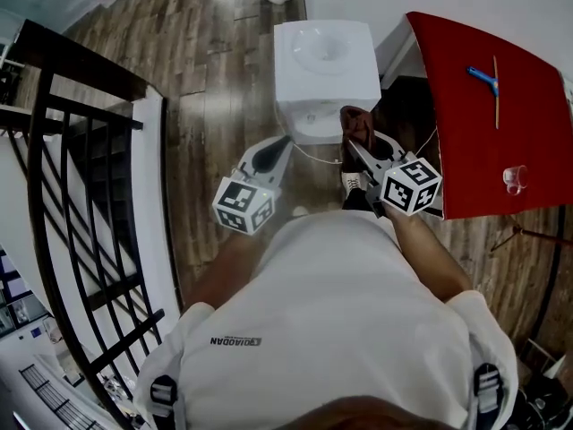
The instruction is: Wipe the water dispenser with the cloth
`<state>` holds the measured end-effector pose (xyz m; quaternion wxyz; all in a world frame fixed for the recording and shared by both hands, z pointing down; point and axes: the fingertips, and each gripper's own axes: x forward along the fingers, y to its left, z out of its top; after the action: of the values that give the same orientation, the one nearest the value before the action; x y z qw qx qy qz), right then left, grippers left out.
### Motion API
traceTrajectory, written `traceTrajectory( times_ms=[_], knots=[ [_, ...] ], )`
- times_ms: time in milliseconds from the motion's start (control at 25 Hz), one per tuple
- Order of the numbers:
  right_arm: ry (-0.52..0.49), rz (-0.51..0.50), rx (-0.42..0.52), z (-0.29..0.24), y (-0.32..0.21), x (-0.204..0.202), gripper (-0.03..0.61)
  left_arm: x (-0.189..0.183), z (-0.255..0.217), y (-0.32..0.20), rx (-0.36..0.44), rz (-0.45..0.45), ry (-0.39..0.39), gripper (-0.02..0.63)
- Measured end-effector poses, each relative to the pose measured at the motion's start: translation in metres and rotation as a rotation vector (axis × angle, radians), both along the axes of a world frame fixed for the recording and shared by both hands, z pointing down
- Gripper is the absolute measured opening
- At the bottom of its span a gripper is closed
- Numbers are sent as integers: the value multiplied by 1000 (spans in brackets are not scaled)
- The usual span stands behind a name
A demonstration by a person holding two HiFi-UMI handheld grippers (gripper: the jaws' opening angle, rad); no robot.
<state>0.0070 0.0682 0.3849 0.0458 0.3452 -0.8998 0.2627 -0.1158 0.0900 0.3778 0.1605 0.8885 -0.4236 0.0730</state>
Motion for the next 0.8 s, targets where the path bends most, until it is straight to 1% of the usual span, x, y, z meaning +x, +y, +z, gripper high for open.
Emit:
traceTrajectory(
  times_ms=[160,240,400,600,680,800],
  knots=[
    [-19,-1,-9,7,-34,22,87,18,6,-28,-14,-20,-10,-3],
    [-27,23,-19,12,-53,40,87,31,5,-42,-16,-12,-21,-3],
    [-29,85,-34,29,-96,83,87,58,4,-72,-16,15,-68,-3],
    [13,143,-73,76,-153,132,87,94,13,-111,-53,29,-128,-3],
    [26,150,-98,95,-170,143,87,112,14,-122,-57,47,-145,-3],
    [13,149,-128,113,-194,154,87,134,14,-133,-60,72,-176,-3]
  ],
)
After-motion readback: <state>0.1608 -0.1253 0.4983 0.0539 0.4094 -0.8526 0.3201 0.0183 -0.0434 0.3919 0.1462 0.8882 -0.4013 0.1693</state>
